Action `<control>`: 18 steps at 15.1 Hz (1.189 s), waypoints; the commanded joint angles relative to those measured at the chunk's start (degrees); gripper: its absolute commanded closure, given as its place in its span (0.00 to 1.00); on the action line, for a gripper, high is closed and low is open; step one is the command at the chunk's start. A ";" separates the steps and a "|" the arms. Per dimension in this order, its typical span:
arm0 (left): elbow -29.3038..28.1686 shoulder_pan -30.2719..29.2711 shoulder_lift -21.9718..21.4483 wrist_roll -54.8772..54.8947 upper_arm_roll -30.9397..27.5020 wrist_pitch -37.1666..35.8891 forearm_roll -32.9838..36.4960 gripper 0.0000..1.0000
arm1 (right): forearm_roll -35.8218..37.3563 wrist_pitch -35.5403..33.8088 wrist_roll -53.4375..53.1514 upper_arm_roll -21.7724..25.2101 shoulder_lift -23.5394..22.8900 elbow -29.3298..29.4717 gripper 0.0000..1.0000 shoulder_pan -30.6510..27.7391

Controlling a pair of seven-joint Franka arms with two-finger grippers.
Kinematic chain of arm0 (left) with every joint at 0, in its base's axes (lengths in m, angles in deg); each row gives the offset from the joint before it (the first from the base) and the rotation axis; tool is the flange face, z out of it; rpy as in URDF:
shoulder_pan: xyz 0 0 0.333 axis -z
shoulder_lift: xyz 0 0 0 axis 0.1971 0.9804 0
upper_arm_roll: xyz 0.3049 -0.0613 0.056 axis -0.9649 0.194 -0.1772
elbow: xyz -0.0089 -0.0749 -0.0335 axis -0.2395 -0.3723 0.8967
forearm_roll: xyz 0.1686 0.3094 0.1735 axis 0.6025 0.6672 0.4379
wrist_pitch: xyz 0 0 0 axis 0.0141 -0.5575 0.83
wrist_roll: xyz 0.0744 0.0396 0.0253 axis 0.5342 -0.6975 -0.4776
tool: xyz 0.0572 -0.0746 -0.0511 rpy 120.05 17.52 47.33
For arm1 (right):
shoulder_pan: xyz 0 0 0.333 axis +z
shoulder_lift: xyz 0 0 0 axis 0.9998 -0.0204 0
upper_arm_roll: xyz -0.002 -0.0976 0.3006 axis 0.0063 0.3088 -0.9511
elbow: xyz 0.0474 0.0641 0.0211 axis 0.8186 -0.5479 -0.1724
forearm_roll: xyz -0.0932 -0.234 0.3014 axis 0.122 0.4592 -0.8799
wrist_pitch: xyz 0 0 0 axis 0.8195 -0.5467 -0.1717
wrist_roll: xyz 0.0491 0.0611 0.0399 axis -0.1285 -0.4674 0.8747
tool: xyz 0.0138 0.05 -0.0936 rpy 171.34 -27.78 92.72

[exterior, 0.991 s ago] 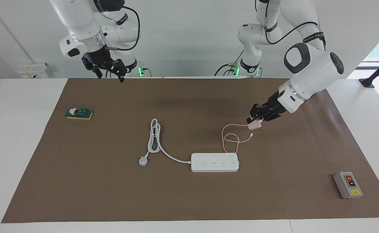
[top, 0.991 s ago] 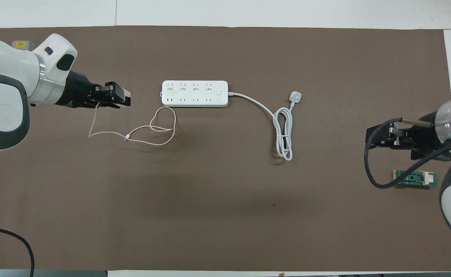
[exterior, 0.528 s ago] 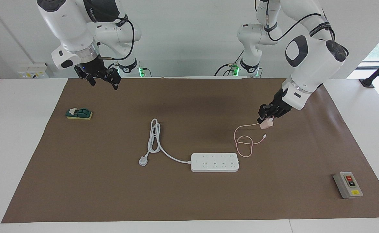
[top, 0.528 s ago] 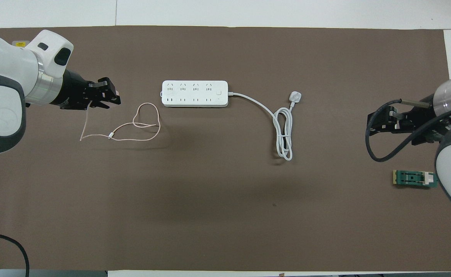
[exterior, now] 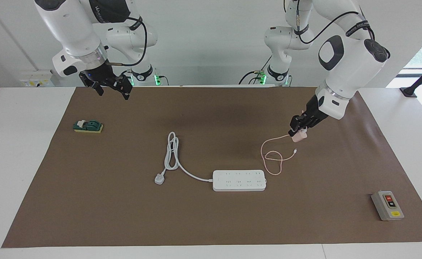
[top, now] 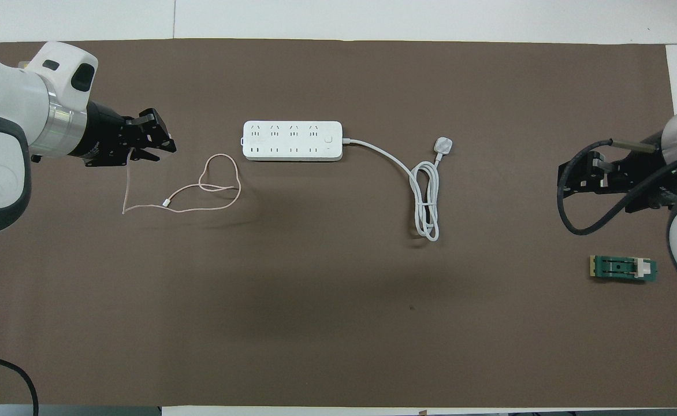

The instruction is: Plug charger into power strip

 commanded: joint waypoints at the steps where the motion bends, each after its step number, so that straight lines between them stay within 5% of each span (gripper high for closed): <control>1: 0.12 1.16 -0.43 -8.07 -0.12 1.77 4.73 1.00 | 0.37 -1.53 1.21 -0.84 -0.33 1.46 0.00 -1.80; 13: -0.59 5.21 -0.09 -40.23 0.05 3.62 12.13 1.00 | 2.40 -0.65 2.17 -0.57 -0.24 1.46 0.00 -1.80; 18: 5.02 7.75 5.52 -54.91 -0.04 -0.40 15.65 1.00 | 2.40 -1.17 2.09 -0.66 0.02 1.11 0.00 -2.15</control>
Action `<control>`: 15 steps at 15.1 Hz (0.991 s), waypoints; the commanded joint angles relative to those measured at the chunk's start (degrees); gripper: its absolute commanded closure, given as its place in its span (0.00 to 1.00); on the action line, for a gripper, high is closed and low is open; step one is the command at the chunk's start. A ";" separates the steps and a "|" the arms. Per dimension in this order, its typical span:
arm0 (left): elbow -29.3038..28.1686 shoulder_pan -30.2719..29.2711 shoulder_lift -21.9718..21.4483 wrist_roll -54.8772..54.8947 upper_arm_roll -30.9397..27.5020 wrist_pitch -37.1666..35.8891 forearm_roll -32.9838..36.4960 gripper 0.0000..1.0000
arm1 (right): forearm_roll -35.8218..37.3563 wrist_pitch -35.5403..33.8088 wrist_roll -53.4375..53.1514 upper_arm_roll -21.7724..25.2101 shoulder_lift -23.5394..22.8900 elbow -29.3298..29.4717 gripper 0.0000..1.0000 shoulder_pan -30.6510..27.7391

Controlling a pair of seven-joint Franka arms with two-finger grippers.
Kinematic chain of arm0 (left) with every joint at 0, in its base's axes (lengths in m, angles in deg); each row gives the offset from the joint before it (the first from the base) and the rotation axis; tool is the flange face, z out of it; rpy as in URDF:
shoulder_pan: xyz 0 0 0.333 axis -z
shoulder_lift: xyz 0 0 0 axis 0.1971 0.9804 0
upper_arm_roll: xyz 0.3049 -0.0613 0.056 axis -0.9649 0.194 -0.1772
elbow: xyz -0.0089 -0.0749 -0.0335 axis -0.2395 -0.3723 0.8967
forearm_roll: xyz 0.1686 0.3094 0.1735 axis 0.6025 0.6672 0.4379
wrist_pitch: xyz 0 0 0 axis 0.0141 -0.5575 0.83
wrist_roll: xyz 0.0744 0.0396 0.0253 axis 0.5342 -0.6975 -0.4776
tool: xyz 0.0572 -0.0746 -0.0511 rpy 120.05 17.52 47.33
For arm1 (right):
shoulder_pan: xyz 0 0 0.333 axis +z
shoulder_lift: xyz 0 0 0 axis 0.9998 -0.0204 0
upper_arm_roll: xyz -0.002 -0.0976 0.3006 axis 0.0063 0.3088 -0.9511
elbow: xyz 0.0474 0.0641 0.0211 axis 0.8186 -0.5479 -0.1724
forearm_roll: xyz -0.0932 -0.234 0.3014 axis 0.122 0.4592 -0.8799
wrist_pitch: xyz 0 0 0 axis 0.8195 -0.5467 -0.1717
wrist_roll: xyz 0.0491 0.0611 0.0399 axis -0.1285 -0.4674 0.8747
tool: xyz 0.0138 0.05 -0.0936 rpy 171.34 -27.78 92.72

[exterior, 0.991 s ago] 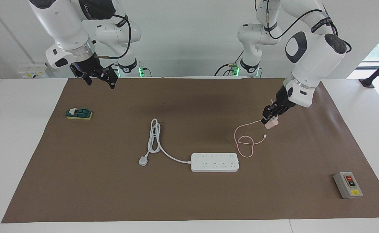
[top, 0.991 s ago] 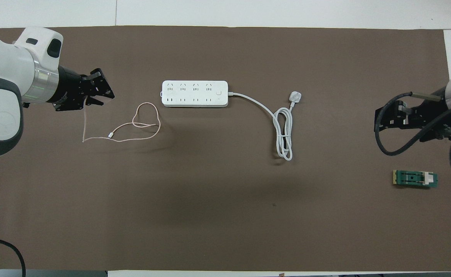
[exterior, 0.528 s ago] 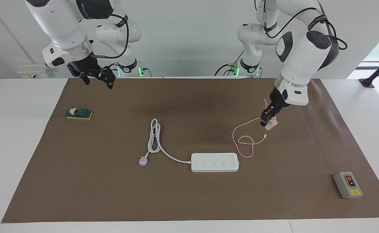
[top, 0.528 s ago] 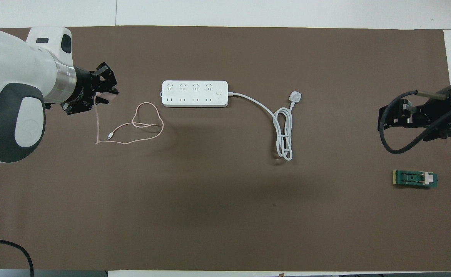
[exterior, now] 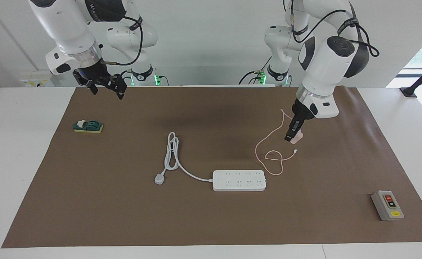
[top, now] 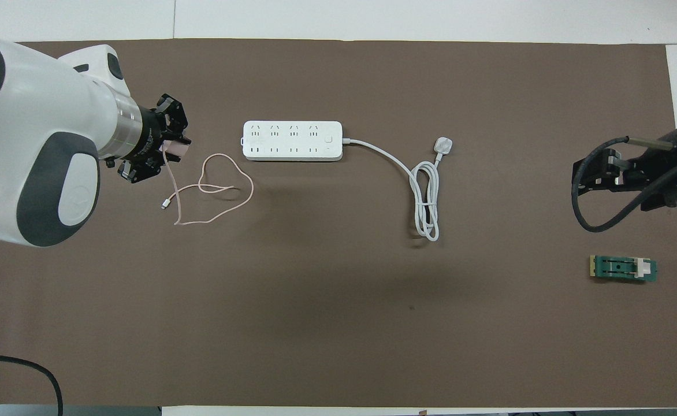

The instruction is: Plug charger into power strip

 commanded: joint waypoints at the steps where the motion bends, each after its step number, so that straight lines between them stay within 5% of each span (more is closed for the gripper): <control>1: 7.78 1.12 6.02 -10.19 -0.65 -5.12 2.45 1.00 | 0.94 -0.92 1.58 -0.91 0.36 0.39 0.00 -1.83; 7: 11.32 2.43 11.57 -24.08 -0.73 -4.97 7.98 1.00 | 0.94 -1.01 1.75 -0.82 0.46 0.30 0.00 -1.92; 11: 23.07 5.41 23.42 -35.61 -2.22 -6.02 8.52 1.00 | 0.94 -1.01 1.76 -0.91 0.46 0.22 0.00 -1.83; 15: 29.50 9.46 29.76 -41.94 -6.00 -7.77 8.00 1.00 | 0.94 -1.01 1.75 -0.91 0.46 0.30 0.00 -1.83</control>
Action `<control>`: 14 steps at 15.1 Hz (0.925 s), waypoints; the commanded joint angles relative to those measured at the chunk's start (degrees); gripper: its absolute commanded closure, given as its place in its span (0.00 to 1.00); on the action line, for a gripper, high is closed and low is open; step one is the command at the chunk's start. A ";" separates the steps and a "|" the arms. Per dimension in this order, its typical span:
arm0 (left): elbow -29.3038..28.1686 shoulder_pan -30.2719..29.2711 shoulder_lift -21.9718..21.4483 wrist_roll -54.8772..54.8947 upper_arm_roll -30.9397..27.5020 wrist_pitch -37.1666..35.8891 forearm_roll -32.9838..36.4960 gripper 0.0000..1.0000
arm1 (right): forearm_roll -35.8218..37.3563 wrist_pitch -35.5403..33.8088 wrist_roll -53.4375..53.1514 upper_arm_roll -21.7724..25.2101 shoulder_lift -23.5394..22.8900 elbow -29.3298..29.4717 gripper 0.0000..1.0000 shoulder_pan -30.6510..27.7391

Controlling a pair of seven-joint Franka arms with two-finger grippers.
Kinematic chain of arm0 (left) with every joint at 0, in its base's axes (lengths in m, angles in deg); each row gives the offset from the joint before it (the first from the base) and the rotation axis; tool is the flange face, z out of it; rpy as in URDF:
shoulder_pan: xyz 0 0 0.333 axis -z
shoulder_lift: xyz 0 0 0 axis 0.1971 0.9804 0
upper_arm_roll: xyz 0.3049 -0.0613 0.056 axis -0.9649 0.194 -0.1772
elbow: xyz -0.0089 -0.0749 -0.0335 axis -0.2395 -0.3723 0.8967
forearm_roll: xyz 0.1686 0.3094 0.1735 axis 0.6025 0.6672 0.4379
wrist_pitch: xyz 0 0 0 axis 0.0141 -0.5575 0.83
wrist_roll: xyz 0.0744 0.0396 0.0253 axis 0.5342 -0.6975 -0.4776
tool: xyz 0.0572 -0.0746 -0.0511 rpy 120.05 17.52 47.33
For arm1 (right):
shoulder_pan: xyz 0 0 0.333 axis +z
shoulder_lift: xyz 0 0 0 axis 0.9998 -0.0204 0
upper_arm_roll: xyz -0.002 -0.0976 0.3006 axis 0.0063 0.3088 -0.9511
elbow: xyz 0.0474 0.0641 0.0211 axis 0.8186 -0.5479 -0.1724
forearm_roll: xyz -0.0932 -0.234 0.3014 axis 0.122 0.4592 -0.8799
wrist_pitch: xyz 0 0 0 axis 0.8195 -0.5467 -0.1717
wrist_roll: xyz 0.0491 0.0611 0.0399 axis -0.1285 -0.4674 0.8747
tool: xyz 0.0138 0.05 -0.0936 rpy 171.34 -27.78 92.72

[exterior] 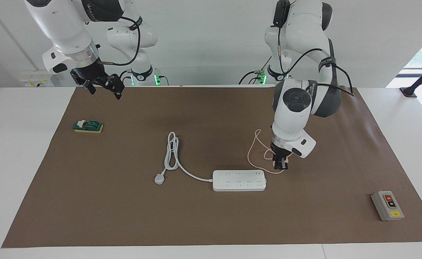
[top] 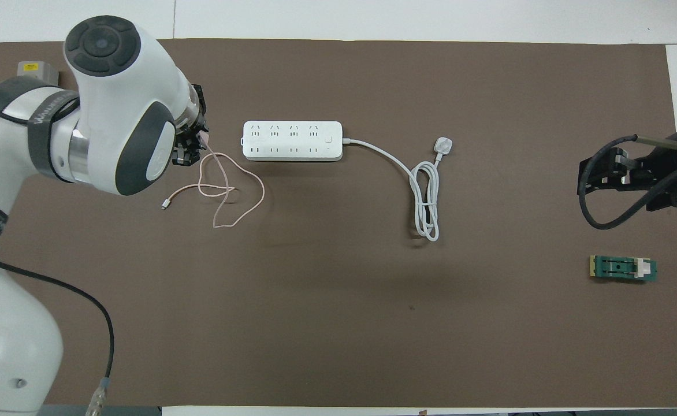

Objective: Plug charger into power strip
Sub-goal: 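Lower and press the charger into a strip socket with the left gripper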

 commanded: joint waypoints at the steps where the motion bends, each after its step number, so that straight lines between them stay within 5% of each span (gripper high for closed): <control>1: 8.16 3.22 5.67 -4.80 -3.28 -4.15 0.72 1.00 | 0.94 -0.98 1.72 -0.74 0.40 0.30 0.00 -1.07; 10: 9.13 6.39 6.99 -7.97 -3.81 -6.18 -0.16 1.00 | 0.94 -0.98 1.63 -0.83 0.40 0.21 0.00 -0.98; 14: 11.94 7.36 11.21 -7.97 -3.90 -6.18 -0.34 1.00 | 0.94 -0.98 1.72 -0.83 0.66 -0.05 0.00 -0.98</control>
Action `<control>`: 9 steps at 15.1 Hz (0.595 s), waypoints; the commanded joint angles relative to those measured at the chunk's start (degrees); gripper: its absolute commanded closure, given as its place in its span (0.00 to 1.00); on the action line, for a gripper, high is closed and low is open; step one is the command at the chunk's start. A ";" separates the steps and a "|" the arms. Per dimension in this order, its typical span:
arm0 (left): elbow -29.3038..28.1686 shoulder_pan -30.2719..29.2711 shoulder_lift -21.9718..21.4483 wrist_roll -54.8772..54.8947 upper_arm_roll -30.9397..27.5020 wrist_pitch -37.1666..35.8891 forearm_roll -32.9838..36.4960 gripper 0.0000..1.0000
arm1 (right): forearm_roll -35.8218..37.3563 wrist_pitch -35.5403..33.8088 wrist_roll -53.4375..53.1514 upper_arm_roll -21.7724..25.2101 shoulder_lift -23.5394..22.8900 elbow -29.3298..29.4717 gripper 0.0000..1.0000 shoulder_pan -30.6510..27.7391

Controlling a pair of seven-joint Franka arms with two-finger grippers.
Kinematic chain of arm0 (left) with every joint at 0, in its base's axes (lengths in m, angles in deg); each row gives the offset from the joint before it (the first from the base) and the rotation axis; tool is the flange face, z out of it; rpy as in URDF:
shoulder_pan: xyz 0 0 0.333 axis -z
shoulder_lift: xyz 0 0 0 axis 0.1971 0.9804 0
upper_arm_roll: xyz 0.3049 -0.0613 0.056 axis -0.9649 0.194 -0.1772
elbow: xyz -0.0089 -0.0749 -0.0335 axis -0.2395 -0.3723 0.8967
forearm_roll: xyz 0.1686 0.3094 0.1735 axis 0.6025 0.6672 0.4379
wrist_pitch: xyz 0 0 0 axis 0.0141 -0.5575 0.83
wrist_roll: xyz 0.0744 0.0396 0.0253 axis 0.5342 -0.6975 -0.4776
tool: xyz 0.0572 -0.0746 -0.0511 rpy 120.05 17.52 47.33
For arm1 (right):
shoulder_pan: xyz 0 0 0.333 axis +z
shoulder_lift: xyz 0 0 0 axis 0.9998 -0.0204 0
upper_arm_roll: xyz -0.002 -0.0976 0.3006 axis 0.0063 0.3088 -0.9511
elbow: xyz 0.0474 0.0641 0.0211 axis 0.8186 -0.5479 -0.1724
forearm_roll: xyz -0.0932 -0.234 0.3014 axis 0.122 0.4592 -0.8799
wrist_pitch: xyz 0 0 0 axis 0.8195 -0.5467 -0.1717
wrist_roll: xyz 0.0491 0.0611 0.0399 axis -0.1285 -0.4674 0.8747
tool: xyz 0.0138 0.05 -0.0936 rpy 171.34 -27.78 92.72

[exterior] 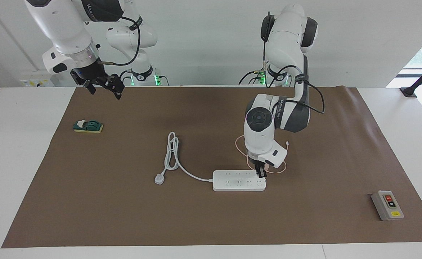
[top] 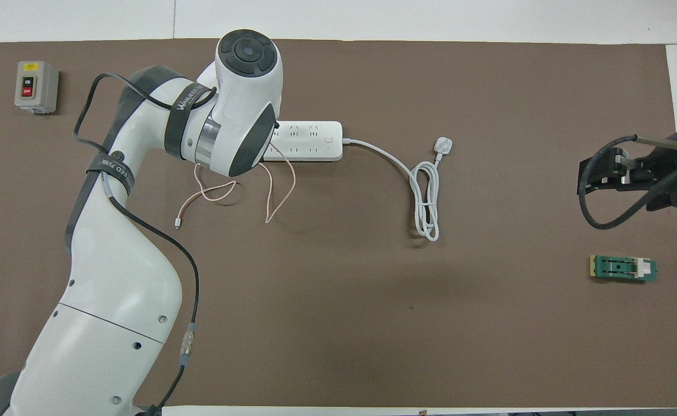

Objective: Plug charger into power strip
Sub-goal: 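Lower and press the charger into a strip socket with the left gripper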

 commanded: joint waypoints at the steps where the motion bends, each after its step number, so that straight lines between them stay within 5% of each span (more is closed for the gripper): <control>1: 4.53 0.97 2.84 -0.59 -1.20 -1.88 -0.20 1.00 | 0.94 -0.98 1.71 -0.83 0.65 -0.05 0.00 -0.99; 9: 3.39 0.62 2.66 -0.41 -1.20 -1.53 0.33 1.00 | 0.94 -0.98 1.71 -0.83 0.65 -0.05 0.00 -0.99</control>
